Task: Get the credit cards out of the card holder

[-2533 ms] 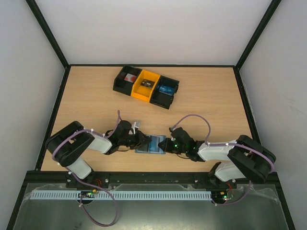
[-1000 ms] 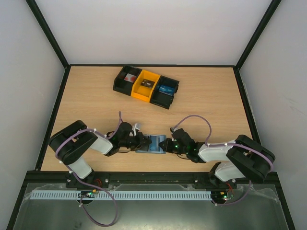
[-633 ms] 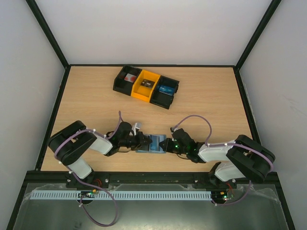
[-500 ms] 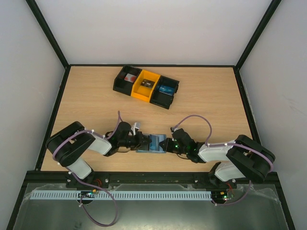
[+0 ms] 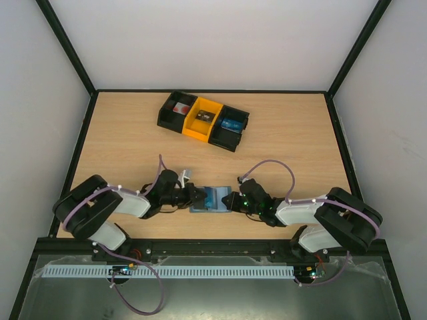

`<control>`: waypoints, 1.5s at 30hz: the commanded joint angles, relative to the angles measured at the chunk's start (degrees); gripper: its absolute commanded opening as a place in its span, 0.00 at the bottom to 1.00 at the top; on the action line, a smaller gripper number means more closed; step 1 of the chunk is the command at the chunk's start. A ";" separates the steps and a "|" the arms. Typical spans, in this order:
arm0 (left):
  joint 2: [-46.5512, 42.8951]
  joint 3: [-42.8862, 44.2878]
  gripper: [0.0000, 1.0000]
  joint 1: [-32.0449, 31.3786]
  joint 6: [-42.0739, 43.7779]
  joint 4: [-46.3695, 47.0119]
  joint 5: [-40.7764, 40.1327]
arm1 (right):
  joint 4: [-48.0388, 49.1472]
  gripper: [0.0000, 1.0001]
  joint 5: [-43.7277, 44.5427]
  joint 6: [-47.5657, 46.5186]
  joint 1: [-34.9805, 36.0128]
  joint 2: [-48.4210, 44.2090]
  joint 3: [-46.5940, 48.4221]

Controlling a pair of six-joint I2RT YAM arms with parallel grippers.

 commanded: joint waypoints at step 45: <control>-35.58 3.72 0.02 -23.61 69.04 -22.39 -51.37 | -26.19 0.41 4.14 25.22 -0.17 -23.58 20.85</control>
